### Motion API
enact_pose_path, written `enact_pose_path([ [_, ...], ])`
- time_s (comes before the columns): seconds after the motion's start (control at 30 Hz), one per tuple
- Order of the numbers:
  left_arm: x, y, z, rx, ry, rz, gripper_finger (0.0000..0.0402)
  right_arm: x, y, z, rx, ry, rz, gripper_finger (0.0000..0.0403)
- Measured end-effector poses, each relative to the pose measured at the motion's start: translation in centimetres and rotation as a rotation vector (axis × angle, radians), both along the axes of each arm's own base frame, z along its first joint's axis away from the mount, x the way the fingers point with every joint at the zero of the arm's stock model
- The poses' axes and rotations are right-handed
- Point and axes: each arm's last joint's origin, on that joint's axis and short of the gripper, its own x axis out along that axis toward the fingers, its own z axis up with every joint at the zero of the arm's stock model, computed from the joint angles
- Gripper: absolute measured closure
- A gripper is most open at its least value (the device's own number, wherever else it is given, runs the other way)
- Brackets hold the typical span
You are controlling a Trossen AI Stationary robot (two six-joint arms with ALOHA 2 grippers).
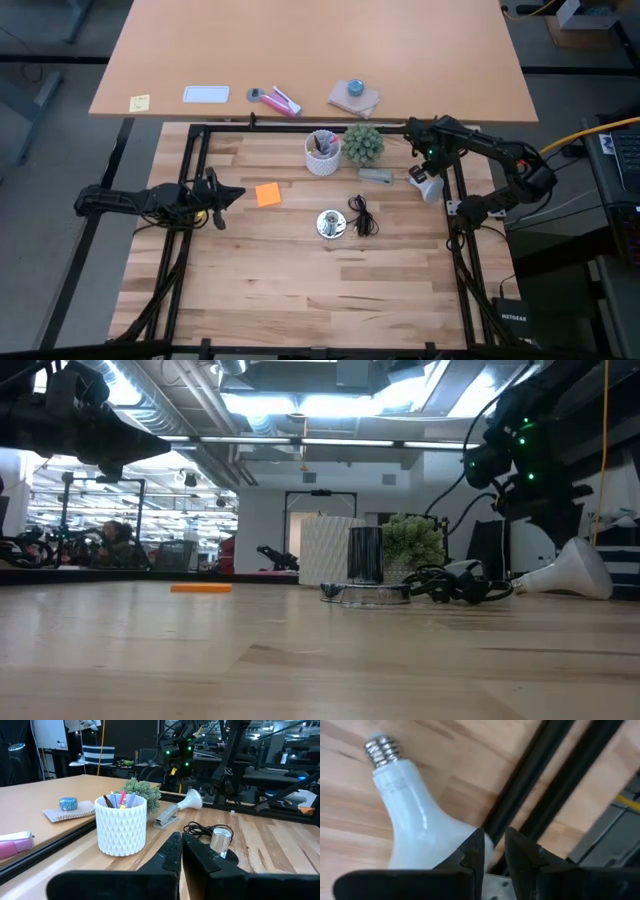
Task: Screw lightbulb
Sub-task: Insert the light bulb into the lamp socket
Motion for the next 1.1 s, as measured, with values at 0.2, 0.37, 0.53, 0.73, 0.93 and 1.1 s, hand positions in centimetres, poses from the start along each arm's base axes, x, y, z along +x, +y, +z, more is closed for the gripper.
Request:
enact_pose_path([
  [0.2,0.0,0.0,0.0,-0.011,-0.004,0.000,0.0396,-0.5,1.3,-2.3,0.132,-0.072,-0.030,0.0327],
  [0.37,0.0,0.0,0.0,-0.011,-0.004,0.000,0.0396,-0.9,2.4,-4.2,0.240,-0.167,-0.089,0.0327],
  [0.53,0.0,0.0,0.0,-0.011,-0.004,0.000,0.0396,-1.3,3.8,-5.8,0.375,-0.258,-0.186,0.0327],
  [0.73,0.0,0.0,0.0,-0.011,-0.004,0.000,0.0396,-2.2,5.4,-7.1,0.507,-0.291,-0.289,0.0327],
  [0.93,0.0,0.0,0.0,-0.011,-0.004,0.000,0.0396,-2.3,6.1,-8.7,0.567,-0.426,-0.314,0.0327],
  [1.1,0.0,0.0,0.0,-0.011,-0.004,0.000,0.0396,-2.1,6.1,-9.2,0.578,-0.526,-0.313,0.0327],
])
